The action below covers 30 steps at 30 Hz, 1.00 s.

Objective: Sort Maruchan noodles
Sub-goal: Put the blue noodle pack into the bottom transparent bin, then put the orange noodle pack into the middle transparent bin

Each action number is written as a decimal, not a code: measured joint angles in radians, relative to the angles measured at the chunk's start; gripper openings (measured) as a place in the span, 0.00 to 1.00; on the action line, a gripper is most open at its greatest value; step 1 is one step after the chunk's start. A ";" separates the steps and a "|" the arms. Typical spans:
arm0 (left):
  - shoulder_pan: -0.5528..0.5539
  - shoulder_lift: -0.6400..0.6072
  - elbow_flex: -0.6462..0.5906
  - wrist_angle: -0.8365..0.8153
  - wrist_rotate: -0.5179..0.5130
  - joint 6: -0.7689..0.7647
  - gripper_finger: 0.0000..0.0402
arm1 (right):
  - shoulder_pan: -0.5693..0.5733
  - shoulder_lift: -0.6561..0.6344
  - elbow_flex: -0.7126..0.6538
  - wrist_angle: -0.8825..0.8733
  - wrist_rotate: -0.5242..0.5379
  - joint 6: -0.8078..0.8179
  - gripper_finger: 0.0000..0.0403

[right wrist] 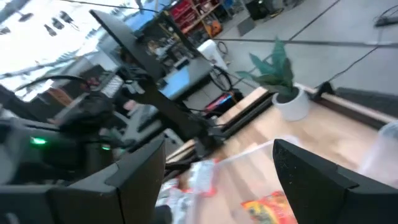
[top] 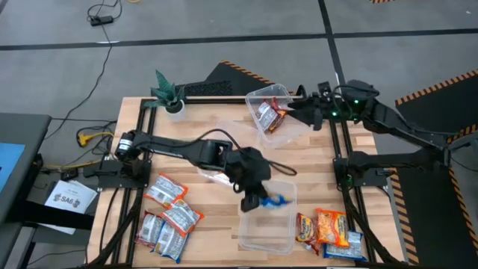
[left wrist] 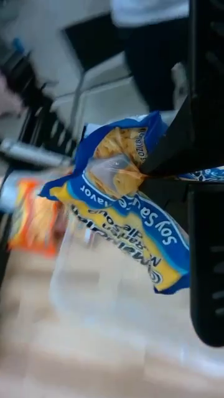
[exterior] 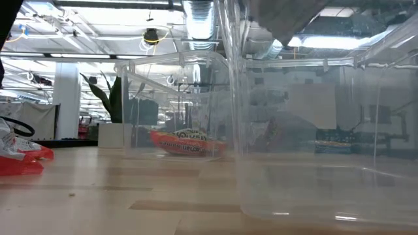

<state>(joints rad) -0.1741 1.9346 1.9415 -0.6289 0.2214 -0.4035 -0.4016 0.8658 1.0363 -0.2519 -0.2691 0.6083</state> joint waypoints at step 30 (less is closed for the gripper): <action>-0.046 -0.311 0.000 -0.041 -0.355 0.116 0.51 | 0.446 -0.056 0.000 -0.333 -0.173 0.323 0.79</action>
<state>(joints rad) -0.2203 1.6236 1.9415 -0.6696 -0.1338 -0.2875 0.0447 0.8102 1.0367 -0.5853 -0.4422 0.9309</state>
